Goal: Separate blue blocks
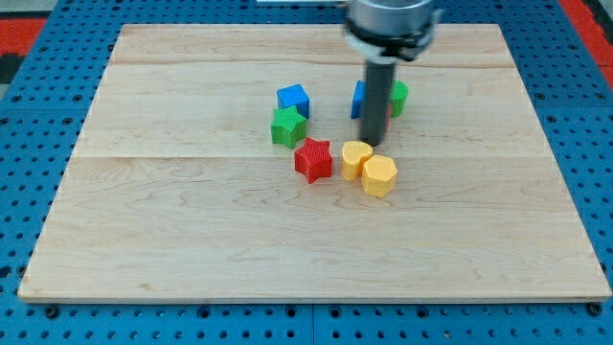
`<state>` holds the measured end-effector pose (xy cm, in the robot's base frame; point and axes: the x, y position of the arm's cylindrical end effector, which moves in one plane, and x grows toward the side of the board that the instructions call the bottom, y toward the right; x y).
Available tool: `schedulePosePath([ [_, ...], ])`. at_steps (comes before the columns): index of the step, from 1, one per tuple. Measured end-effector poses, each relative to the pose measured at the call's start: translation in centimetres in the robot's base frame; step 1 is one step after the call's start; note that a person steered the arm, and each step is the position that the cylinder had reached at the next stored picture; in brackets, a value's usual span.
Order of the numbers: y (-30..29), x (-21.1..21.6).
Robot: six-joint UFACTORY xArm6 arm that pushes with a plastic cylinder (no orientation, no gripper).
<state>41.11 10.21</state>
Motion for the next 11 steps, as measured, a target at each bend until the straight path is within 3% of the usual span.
schedulePosePath([
  [2,14.8,-4.9],
  [3,8.2,-7.5],
  [4,-6.4,-6.2],
  [5,-16.2,-6.1],
  [7,-18.3,-7.2],
  [8,-25.6,-2.2],
  [9,-28.6,-0.8],
  [10,-29.0,3.9],
  [11,-31.9,11.5],
])
